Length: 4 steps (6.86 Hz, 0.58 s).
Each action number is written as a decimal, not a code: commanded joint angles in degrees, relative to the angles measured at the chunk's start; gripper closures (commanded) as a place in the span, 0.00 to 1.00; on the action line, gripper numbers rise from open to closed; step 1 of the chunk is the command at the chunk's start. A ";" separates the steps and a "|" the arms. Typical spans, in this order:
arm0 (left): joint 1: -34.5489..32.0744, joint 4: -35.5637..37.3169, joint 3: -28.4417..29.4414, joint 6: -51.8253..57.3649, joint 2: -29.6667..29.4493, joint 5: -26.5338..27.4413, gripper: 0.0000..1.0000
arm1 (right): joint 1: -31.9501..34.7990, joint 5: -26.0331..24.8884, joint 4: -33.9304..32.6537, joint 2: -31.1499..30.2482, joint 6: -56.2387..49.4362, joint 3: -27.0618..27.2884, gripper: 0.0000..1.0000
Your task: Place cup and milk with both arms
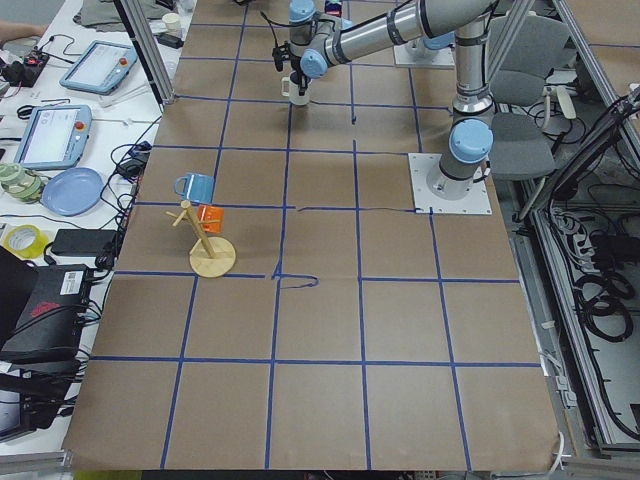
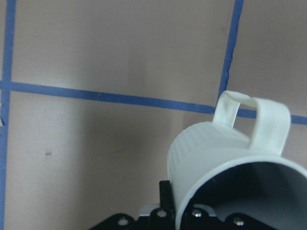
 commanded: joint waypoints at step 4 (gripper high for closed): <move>0.01 0.26 0.28 0.50 -0.22 0.09 0.00 | -1.31 0.44 0.52 0.44 -2.70 0.09 0.00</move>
